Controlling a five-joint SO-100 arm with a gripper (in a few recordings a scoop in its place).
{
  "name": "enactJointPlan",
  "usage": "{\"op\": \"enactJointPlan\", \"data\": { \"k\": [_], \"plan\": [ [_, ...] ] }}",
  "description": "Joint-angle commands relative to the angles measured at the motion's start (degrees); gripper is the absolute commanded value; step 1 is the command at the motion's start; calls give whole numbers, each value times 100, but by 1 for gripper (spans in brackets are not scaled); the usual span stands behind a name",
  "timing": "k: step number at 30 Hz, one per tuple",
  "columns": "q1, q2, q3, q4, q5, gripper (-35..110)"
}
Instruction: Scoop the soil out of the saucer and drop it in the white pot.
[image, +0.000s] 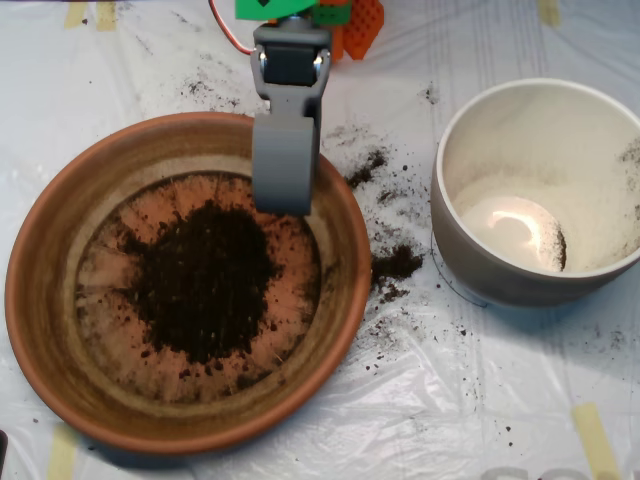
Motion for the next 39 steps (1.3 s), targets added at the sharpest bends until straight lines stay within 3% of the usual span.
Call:
{"op": "enactJointPlan", "data": {
  "k": [1, 13, 39],
  "plan": [
    [97, -448, -703, -123, -35, 34],
    [668, -3366, -2347, 176, -35, 39],
    [870, -6152, -4693, 1116, -448, 45]
  ]
}}
